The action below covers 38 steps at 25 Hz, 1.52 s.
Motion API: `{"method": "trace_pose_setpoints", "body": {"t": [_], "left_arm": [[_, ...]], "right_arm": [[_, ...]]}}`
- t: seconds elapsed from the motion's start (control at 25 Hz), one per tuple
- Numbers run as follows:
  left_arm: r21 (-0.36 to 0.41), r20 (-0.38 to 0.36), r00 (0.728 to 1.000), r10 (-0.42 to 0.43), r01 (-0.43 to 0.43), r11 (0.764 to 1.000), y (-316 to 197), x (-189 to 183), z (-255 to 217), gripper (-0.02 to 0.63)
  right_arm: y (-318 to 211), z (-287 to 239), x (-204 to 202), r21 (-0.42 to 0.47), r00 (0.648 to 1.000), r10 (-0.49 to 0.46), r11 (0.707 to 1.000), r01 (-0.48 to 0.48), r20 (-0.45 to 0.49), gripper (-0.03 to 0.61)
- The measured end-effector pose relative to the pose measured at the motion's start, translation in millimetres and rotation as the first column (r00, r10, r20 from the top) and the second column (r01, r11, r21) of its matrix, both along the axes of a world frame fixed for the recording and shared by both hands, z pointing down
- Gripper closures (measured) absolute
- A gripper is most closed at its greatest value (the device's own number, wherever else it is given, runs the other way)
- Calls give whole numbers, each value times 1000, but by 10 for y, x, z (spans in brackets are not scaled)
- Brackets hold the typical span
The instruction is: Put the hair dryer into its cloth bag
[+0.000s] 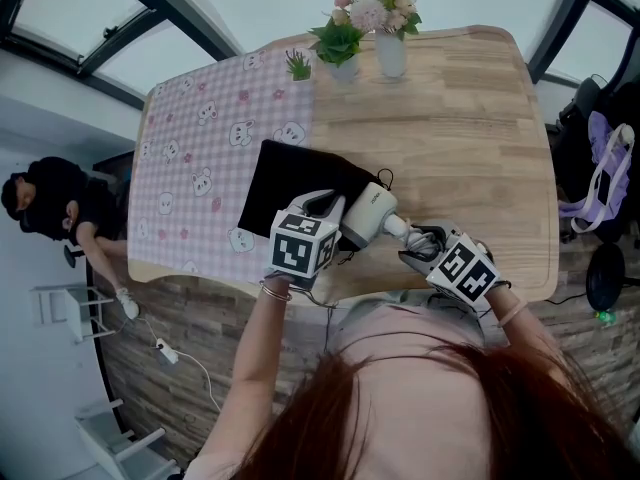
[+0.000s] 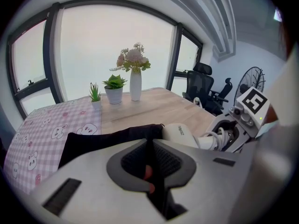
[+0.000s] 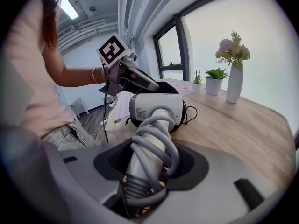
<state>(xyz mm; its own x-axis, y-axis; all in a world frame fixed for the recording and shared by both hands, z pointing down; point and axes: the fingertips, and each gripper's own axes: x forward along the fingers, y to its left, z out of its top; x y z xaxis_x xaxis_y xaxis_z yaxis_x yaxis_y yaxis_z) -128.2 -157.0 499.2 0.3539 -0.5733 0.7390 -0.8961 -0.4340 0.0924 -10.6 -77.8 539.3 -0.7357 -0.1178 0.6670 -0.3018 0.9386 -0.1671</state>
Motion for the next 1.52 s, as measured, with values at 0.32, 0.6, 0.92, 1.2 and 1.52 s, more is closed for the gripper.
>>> {"method": "trace_pose_setpoints", "body": {"t": [0.32,0.6,0.92,1.2,1.52], "left_arm": [[-4,-1,1000,25,-25,1000,19,28,7,580],[-17,-3,998,58,-58,998,54,18,11,580],[-25,11,995,100,-100,995,104,19,15,583],[-43,29,989,144,-143,989,133,29,52,584],[-59,2,990,144,-144,988,161,59,57,584]], "right_arm": [[-45,49,-125,-8,1000,-23,1000,23,-9,364],[-62,126,-175,-28,999,-43,999,43,-19,364],[-145,178,-158,-57,999,-45,997,44,-25,362],[-212,229,-149,-96,998,-48,994,45,-31,362],[-251,277,-210,-104,999,-46,994,42,-28,362]]}}
